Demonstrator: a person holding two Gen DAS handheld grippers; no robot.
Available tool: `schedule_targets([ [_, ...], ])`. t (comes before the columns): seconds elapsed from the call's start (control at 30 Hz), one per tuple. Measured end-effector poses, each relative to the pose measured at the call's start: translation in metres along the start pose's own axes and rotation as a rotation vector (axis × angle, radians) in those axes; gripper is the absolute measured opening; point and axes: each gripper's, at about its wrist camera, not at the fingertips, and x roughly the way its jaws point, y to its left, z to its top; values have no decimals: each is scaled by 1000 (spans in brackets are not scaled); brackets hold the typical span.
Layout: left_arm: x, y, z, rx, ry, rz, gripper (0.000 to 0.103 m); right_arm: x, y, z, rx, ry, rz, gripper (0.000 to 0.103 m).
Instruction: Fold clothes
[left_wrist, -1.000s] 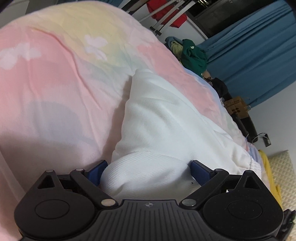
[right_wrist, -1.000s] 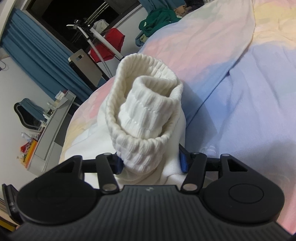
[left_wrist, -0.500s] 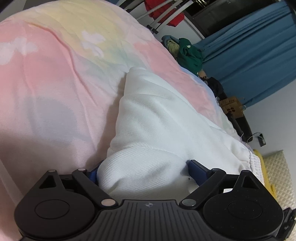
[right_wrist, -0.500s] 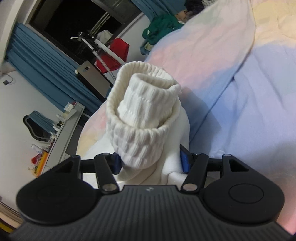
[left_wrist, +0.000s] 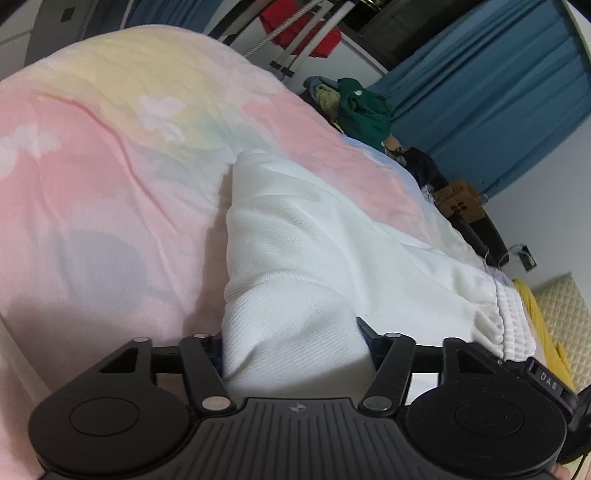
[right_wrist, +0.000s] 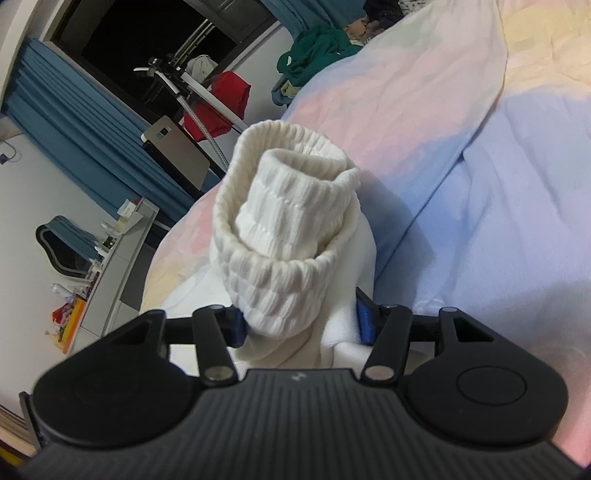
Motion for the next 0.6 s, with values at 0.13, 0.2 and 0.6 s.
schedule_targets([
  [0.13,-15,-17,4,33,-10,-5,52,-11,10,5,-24,-27,29,48],
  [0.2,-25,-27,6,52,-20,-8,50,-20,13,9,-20,-48,61,46],
  [0.6,-41,-109,16,122,-30,-52,48,-74,16,38,5,-159,112,42],
])
